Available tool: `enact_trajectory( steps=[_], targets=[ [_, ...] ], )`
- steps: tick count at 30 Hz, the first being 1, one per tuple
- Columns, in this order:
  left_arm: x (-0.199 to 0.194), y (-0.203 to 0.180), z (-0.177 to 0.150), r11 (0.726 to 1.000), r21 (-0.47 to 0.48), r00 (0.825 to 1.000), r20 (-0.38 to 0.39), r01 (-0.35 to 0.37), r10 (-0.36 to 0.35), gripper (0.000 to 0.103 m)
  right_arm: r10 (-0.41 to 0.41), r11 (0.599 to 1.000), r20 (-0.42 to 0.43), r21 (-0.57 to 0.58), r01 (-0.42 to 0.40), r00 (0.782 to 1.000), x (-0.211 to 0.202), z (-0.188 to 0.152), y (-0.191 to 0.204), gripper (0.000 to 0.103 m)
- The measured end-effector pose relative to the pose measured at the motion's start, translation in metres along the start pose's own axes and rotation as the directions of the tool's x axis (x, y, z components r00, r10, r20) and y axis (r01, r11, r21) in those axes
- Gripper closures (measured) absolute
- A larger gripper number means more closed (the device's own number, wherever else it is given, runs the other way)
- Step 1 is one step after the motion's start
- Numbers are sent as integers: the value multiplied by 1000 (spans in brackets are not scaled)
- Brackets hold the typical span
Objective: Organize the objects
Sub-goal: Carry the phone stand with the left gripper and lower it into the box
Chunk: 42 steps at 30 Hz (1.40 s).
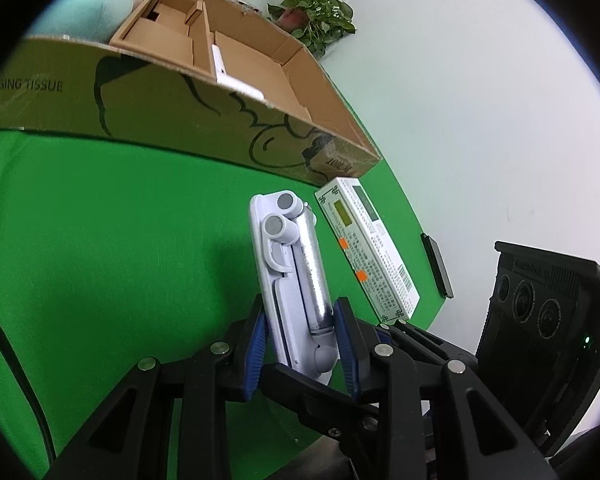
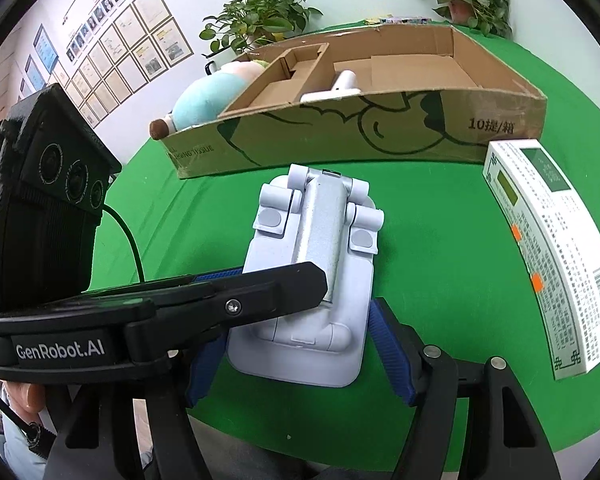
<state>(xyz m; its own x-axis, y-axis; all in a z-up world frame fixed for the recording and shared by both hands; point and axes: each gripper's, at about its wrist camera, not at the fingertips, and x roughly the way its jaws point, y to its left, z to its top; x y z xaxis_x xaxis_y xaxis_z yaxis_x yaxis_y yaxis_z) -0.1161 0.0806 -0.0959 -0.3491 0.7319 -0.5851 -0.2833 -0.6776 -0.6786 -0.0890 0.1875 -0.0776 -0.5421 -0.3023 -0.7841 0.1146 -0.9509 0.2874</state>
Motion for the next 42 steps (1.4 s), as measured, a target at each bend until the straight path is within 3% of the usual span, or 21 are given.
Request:
enact_trajectory(
  steps=[28, 42],
  targets=[
    [-21, -43, 75, 997, 75, 999, 40, -27, 24, 72, -3, 1000, 92, -7, 3, 996, -38, 84, -16, 37],
    [-21, -66, 141, 992, 121, 997, 68, -36, 28, 72, -16, 1000, 159, -24, 20, 987, -50, 151, -22, 38]
  ],
)
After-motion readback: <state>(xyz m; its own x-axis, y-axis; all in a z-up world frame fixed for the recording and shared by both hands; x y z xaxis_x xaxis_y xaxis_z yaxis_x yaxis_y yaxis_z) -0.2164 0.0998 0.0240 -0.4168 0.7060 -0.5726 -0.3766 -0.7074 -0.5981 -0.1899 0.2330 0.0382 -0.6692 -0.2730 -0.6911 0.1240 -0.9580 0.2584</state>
